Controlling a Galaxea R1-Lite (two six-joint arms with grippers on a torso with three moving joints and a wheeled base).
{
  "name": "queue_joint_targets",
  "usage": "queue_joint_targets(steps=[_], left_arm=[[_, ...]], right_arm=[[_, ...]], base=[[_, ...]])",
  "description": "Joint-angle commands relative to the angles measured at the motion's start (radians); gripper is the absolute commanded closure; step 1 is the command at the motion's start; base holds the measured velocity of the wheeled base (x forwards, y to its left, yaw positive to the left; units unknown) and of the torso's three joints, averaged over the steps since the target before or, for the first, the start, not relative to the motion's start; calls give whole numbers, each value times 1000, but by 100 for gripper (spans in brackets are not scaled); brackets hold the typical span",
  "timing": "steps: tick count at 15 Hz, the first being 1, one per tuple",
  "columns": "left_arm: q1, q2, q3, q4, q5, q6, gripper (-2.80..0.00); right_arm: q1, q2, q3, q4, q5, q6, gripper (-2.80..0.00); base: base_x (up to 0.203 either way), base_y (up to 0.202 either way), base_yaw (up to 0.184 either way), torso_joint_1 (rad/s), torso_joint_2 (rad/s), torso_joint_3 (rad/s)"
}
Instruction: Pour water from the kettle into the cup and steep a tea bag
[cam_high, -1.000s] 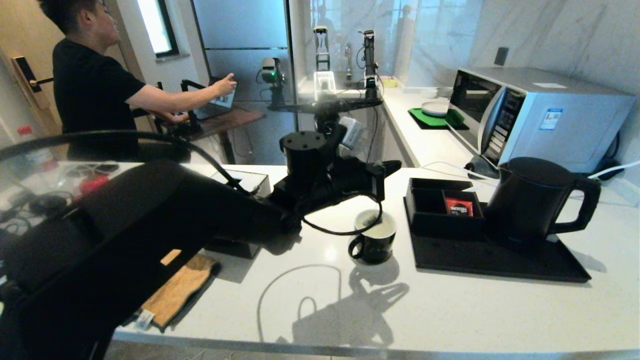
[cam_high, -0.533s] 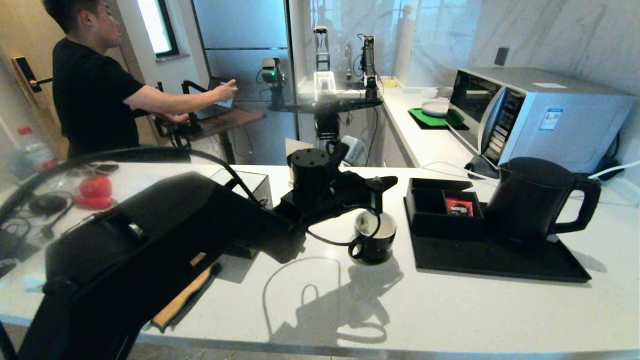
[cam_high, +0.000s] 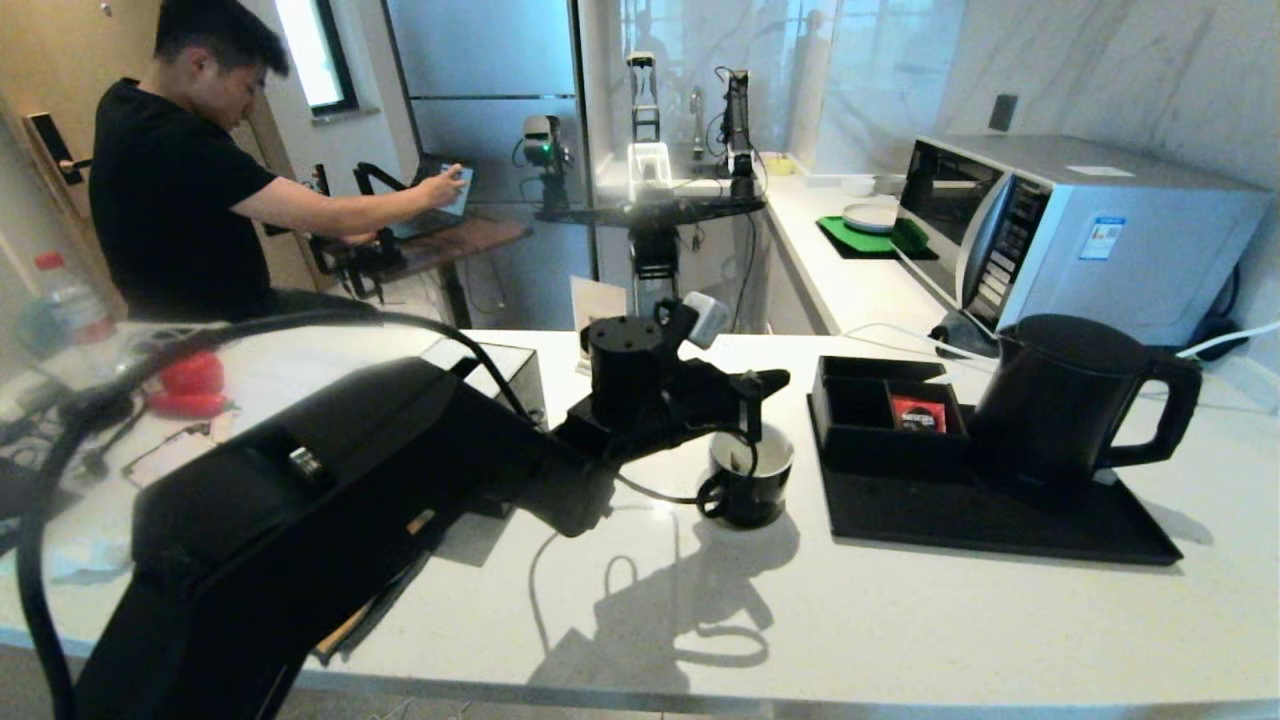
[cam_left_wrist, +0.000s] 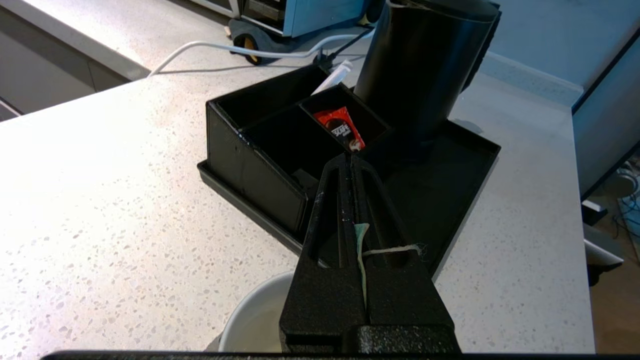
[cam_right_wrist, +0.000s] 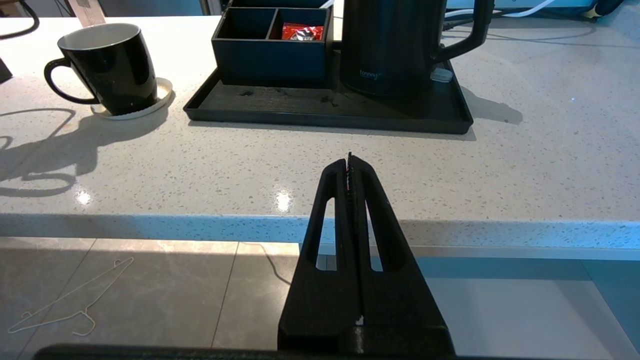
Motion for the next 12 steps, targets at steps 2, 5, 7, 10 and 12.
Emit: queue_joint_targets(steps=[2,5,7,10,12], left_arm=[[-2,6,-3,-6,-2,-1,0],[7,-21,-12,-3,-4,-2,0],[10,-45,-15,0,-6,-2,0],[12,-89,-24,16,-7,-3,0],[12,-105,-24,22,-7,-2,0]], right_arm=[[0,2,0,0,-1,0,0],[0,2,0,0,-1,0,0],[0,2,0,0,-1,0,0],[0,2,0,0,-1,0,0],[0,2,0,0,-1,0,0]], base=[[0,0,0,0,0,0],[0,0,0,0,0,0],[0,0,0,0,0,0],[0,0,0,0,0,0],[0,0,0,0,0,0]])
